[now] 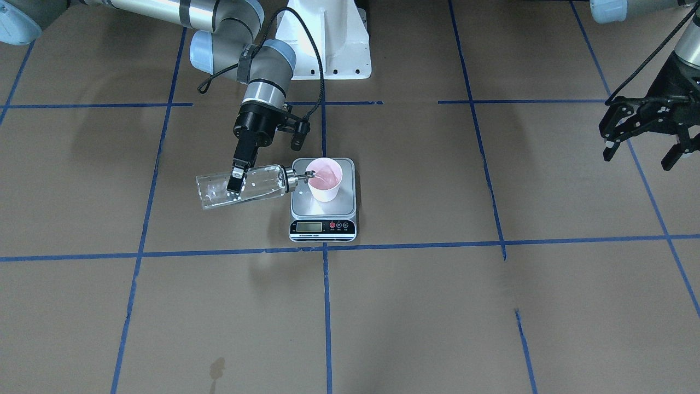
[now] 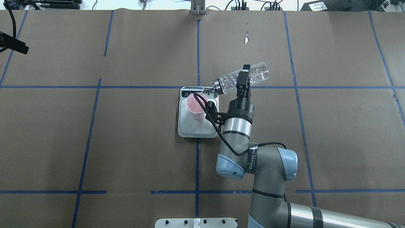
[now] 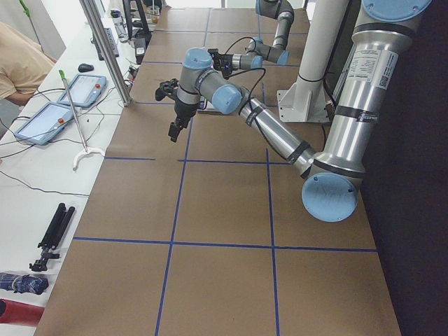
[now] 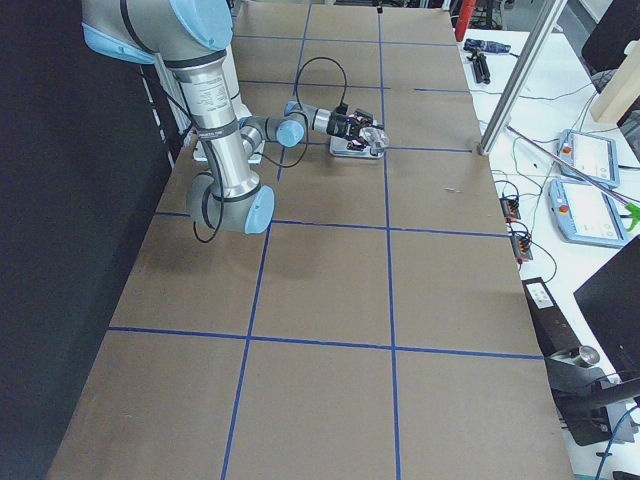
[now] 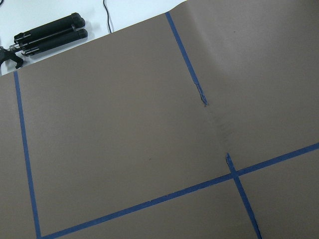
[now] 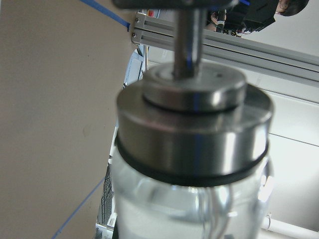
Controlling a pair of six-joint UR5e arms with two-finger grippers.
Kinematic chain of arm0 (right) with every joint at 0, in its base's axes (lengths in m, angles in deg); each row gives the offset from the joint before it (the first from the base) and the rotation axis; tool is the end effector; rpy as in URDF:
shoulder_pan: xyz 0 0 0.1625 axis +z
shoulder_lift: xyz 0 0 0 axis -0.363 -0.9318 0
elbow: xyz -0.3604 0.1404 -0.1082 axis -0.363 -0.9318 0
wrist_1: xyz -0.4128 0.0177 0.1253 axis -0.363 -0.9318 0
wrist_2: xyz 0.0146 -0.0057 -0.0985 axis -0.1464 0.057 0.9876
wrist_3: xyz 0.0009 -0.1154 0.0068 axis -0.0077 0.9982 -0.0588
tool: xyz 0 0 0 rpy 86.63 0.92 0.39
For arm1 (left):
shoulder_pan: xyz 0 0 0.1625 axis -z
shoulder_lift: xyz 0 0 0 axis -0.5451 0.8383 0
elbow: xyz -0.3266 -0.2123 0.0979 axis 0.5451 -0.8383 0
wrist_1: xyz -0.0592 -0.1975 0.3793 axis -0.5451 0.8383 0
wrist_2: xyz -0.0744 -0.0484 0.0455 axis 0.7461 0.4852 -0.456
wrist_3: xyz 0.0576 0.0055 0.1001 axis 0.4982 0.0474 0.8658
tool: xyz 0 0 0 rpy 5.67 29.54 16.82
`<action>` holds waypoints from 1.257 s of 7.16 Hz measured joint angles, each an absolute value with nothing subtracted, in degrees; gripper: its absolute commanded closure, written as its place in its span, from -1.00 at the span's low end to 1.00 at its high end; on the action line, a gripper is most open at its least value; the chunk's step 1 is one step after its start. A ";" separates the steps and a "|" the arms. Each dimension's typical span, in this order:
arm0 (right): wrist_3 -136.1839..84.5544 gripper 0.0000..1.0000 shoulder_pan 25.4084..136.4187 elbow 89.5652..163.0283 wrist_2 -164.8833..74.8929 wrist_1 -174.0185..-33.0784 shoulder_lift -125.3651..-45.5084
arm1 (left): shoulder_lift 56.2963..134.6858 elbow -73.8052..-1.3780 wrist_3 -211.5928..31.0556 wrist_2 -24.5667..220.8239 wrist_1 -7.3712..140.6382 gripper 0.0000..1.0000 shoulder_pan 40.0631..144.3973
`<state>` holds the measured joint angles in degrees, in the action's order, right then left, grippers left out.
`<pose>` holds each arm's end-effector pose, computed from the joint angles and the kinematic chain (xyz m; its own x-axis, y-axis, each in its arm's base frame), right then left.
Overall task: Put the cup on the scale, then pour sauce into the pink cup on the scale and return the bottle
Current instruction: 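Tilt the bottle spout over the pink cup with the right gripper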
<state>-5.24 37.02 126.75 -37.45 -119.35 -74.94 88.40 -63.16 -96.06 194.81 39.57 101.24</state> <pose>-0.5558 -0.4109 0.2522 0.4973 -0.1364 -0.8568 0.8582 0.2221 0.4628 0.1302 -0.5374 0.3142 0.7666 0.3053 -0.5648 -0.0242 0.8928 0.4498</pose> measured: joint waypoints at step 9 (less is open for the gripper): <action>-5.72 1.00 36.85 127.00 -37.18 -118.63 -75.21 | 88.63 -63.07 -96.19 194.81 39.57 -0.82 101.15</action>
